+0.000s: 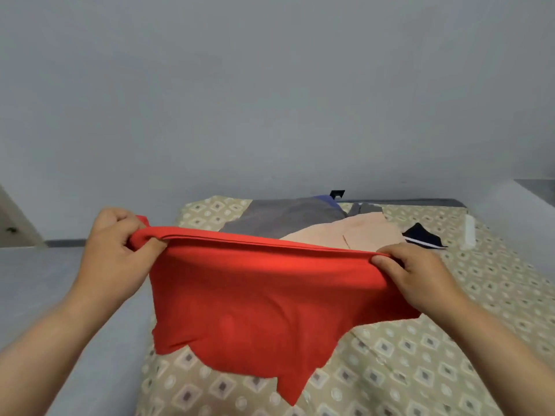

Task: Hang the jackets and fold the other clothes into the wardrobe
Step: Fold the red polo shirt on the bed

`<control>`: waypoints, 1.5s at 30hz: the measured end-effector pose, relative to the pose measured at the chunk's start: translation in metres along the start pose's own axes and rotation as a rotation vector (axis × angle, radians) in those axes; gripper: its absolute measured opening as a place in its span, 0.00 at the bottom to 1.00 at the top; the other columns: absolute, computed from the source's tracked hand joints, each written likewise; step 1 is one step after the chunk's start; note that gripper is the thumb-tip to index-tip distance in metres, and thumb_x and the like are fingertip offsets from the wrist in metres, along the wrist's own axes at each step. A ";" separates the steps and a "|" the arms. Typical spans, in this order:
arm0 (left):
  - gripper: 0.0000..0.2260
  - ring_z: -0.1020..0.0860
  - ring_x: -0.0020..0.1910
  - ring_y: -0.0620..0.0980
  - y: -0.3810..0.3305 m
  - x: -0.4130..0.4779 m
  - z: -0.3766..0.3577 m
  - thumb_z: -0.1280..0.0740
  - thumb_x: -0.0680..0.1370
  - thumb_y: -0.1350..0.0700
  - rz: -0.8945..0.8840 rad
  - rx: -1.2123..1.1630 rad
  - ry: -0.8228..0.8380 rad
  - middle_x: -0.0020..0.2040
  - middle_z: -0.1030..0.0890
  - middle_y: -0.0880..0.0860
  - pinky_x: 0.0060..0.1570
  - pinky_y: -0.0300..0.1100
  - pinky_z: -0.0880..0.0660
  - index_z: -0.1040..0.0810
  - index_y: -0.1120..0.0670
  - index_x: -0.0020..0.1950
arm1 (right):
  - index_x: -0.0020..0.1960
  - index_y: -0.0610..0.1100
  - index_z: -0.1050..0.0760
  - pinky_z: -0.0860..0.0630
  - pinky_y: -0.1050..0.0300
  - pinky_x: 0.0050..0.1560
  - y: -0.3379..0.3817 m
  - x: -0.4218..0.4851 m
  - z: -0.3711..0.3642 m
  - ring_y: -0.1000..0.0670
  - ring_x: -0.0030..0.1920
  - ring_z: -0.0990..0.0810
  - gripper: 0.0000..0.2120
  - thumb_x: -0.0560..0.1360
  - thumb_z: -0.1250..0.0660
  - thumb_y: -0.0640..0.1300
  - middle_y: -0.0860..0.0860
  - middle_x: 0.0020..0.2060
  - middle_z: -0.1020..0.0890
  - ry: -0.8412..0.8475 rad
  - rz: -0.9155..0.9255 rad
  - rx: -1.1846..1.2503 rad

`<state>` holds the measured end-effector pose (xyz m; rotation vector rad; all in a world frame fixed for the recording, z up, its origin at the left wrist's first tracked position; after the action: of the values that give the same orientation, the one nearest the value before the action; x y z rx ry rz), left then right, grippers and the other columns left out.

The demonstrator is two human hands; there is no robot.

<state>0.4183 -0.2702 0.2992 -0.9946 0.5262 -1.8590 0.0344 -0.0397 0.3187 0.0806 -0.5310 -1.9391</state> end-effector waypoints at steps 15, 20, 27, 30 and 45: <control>0.24 0.28 0.34 0.51 0.076 -0.223 -0.019 0.32 0.71 0.38 0.085 0.035 0.119 0.32 0.29 0.53 0.36 0.45 0.35 0.30 0.56 0.27 | 0.34 0.52 0.21 0.32 0.65 0.34 -0.026 -0.168 -0.120 0.57 0.36 0.22 0.13 0.77 0.33 0.50 0.57 0.32 0.19 0.215 0.079 0.024; 0.23 0.25 0.32 0.52 0.092 -0.348 -0.040 0.31 0.78 0.48 0.198 0.046 0.306 0.32 0.25 0.56 0.37 0.43 0.31 0.28 0.62 0.29 | 0.29 0.46 0.32 0.37 0.59 0.33 -0.053 -0.240 -0.168 0.57 0.26 0.32 0.23 0.81 0.38 0.53 0.55 0.24 0.29 0.420 0.022 0.029; 0.18 0.23 0.48 0.51 0.093 -0.508 -0.080 0.33 0.78 0.43 0.148 0.259 0.538 0.49 0.23 0.53 0.54 0.47 0.28 0.19 0.58 0.41 | 0.31 0.47 0.33 0.33 0.54 0.37 -0.107 -0.365 -0.229 0.53 0.31 0.30 0.23 0.81 0.41 0.56 0.52 0.29 0.28 0.592 0.006 -0.085; 0.19 0.30 0.42 0.48 0.089 -0.570 -0.094 0.37 0.79 0.40 0.055 0.552 0.626 0.43 0.33 0.49 0.49 0.42 0.32 0.31 0.50 0.33 | 0.32 0.48 0.32 0.33 0.58 0.37 -0.128 -0.427 -0.259 0.53 0.33 0.28 0.21 0.81 0.41 0.56 0.53 0.31 0.26 0.650 -0.007 -0.052; 0.39 0.20 0.56 0.53 0.082 -0.658 -0.112 0.42 0.60 0.22 0.302 0.769 1.090 0.54 0.17 0.52 0.47 0.43 0.31 0.21 0.51 0.54 | 0.28 0.46 0.27 0.32 0.63 0.26 -0.172 -0.482 -0.278 0.56 0.22 0.30 0.22 0.76 0.34 0.57 0.53 0.25 0.24 0.851 -0.199 0.159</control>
<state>0.5280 0.2632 -0.0959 0.6340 0.4549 -1.9372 0.1740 0.3534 -0.0881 1.0386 -0.0973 -1.8314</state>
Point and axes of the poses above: each hand's wrist, its own x-axis towards the middle knuckle, its own z-axis out of the back of the hand, y = z × x, the point moved 10 cm from there along x, towards the middle knuckle
